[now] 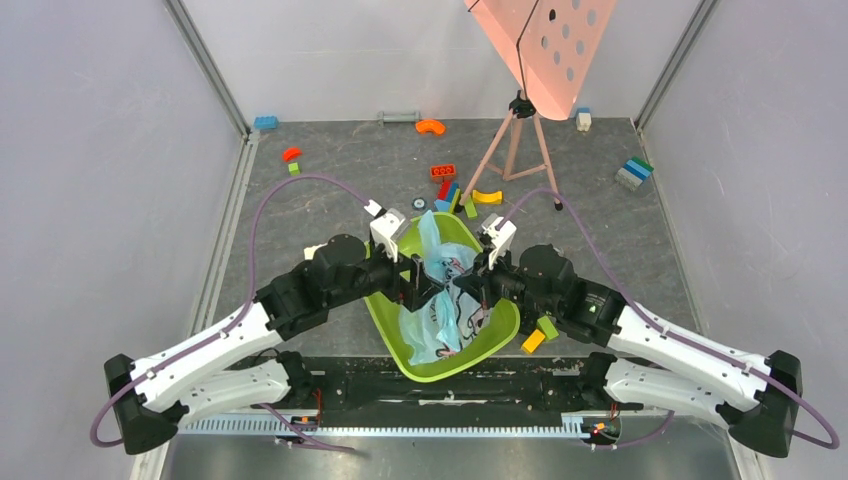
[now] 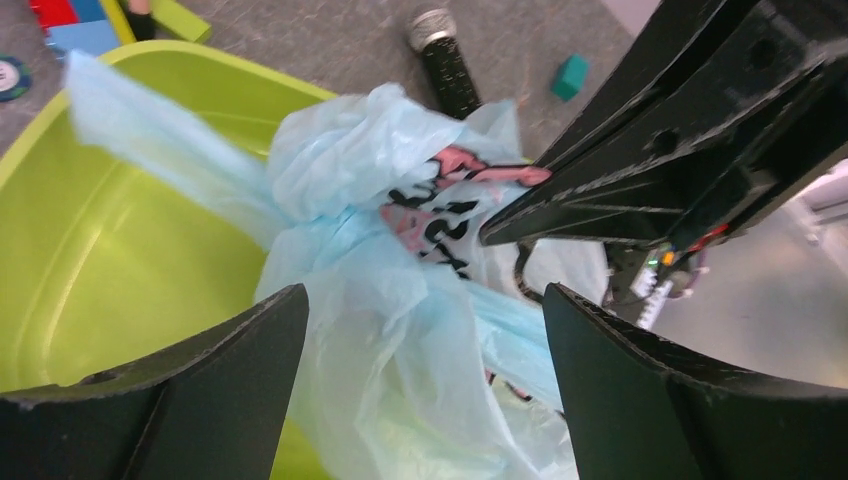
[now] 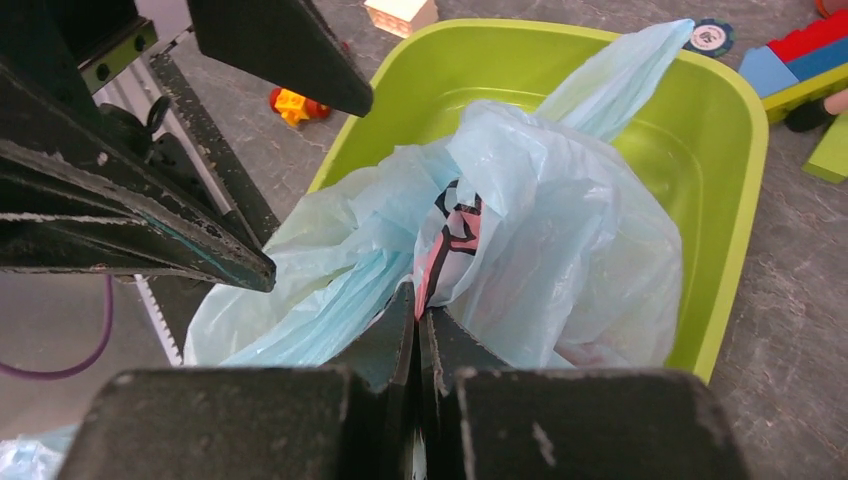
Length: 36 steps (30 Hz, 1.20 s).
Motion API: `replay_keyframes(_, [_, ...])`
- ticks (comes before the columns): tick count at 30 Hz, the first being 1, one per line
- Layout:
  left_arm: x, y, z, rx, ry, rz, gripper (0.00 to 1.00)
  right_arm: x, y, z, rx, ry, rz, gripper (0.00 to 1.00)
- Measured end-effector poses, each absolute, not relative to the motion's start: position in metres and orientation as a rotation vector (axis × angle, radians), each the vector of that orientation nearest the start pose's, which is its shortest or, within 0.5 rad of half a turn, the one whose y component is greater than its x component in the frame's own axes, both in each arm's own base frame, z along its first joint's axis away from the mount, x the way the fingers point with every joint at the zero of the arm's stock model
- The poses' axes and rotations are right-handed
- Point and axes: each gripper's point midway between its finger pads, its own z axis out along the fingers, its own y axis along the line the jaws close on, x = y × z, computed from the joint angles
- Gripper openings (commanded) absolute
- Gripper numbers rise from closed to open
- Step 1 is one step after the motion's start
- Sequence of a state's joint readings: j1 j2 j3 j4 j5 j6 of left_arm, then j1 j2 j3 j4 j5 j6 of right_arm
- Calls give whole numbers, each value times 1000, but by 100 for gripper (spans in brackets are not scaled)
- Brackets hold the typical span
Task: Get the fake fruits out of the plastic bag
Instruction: Untie the plastic bag from the bin.
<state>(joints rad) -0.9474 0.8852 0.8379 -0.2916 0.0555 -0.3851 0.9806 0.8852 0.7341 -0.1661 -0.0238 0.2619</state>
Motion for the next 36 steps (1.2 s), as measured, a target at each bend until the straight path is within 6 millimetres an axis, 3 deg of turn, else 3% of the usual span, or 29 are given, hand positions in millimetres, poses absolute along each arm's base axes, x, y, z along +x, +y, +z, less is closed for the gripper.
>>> replay_keyframes(9, [172, -260, 221, 592, 1984, -786, 90, 176, 279, 224, -679, 1838, 827, 0])
replay_keyframes(16, [171, -262, 202, 610, 2026, -751, 87, 176, 280, 226, -676, 1823, 839, 0])
replay_keyframes(22, [176, -266, 197, 608, 2031, -740, 71, 176, 281, 224, -674, 1826, 844, 0])
replay_keyframes(28, [175, -272, 198, 616, 2021, -753, 61, 172, 281, 225, -682, 1815, 866, 0])
replay_keyframes(30, [175, -273, 199, 616, 2015, -760, 52, 171, 281, 226, -682, 1808, 874, 0])
replay_keyframes(36, [173, -278, 197, 622, 2004, -788, 8, 168, 282, 226, -681, 1799, 899, 0])
